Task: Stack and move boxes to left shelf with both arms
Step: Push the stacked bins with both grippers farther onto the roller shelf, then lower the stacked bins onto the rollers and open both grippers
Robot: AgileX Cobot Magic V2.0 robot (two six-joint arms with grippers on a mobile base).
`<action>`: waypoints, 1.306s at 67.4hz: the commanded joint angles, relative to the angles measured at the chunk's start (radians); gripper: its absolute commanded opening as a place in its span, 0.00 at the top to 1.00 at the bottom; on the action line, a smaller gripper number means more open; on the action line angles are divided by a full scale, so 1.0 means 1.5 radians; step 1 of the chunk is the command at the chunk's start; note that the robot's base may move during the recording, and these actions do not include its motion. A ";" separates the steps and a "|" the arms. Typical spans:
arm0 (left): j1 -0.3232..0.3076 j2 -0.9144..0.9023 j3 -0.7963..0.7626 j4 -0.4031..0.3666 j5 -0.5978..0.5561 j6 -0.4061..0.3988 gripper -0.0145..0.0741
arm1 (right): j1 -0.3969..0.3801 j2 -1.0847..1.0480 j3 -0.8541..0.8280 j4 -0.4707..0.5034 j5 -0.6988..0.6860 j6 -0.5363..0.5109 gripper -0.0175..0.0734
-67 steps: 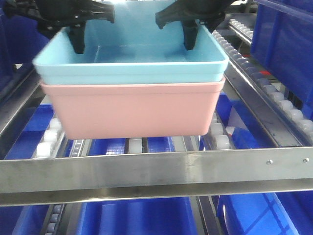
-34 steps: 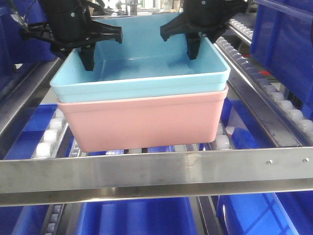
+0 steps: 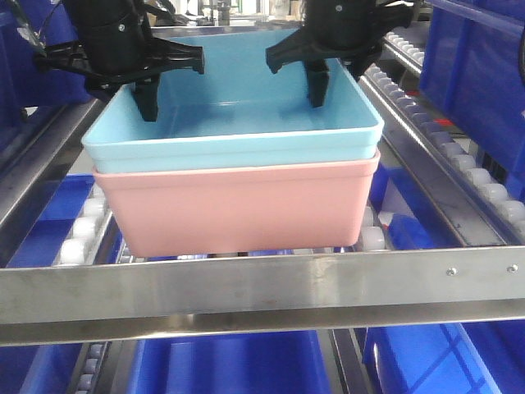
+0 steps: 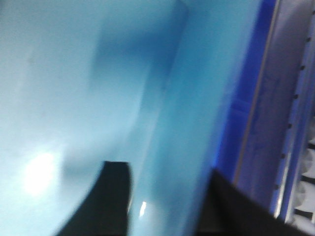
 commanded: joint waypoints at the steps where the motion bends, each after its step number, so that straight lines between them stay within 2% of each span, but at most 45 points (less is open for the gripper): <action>1: -0.010 -0.043 -0.032 -0.012 -0.085 0.004 0.76 | 0.012 -0.052 -0.030 0.009 -0.064 -0.013 0.26; 6: -0.010 -0.043 -0.032 -0.012 -0.085 0.004 0.63 | 0.012 -0.055 -0.030 0.009 -0.059 -0.013 0.21; 18: -0.010 -0.043 -0.032 -0.020 -0.080 0.004 0.28 | 0.012 -0.061 -0.030 0.007 -0.055 -0.013 0.21; 24: -0.010 -0.043 -0.033 -0.021 -0.065 0.004 0.17 | 0.012 -0.065 -0.030 0.000 -0.052 -0.013 0.21; 53: -0.010 -0.044 -0.139 -0.020 0.097 0.012 0.17 | 0.012 -0.101 -0.030 -0.003 -0.032 -0.012 0.21; 66: -0.010 -0.044 -0.179 -0.020 0.146 0.043 0.17 | 0.012 -0.129 -0.030 -0.005 -0.031 -0.012 0.21; 81: -0.012 -0.047 -0.214 -0.020 0.205 0.049 0.17 | 0.012 -0.162 -0.030 -0.009 -0.015 -0.012 0.21; 88: -0.019 -0.063 -0.224 -0.019 0.220 0.084 0.17 | 0.012 -0.179 -0.030 -0.009 -0.001 -0.009 0.24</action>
